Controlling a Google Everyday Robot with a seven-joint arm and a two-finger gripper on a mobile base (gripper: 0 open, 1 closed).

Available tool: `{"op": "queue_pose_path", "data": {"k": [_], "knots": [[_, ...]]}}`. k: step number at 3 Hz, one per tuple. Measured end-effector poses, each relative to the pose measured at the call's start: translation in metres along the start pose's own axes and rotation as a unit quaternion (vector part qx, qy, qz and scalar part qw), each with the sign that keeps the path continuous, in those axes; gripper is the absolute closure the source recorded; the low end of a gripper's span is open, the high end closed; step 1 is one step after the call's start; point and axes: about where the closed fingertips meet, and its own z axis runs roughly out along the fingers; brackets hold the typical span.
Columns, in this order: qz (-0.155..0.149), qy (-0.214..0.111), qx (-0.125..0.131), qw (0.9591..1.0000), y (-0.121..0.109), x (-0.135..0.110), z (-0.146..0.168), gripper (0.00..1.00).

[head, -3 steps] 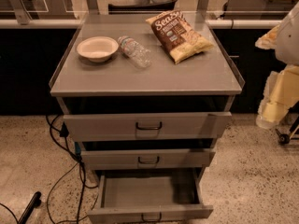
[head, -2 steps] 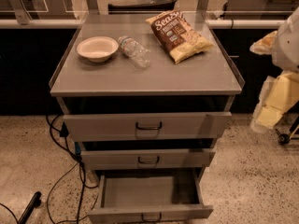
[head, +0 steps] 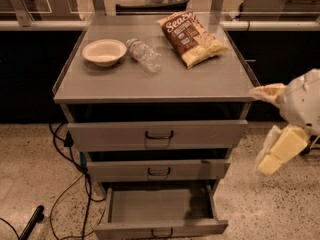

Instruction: Close bottom drawer

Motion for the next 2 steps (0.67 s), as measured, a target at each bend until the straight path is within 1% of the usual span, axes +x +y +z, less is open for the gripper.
{"op": "queue_pose_path", "data": {"k": [1,2], "knots": [[0.006,-0.027,-0.045,0.9986,0.03,0.01,0.046,0.0],[-0.003,-0.011,-0.068,0.9976,0.052,0.024,0.083,0.0]]}}
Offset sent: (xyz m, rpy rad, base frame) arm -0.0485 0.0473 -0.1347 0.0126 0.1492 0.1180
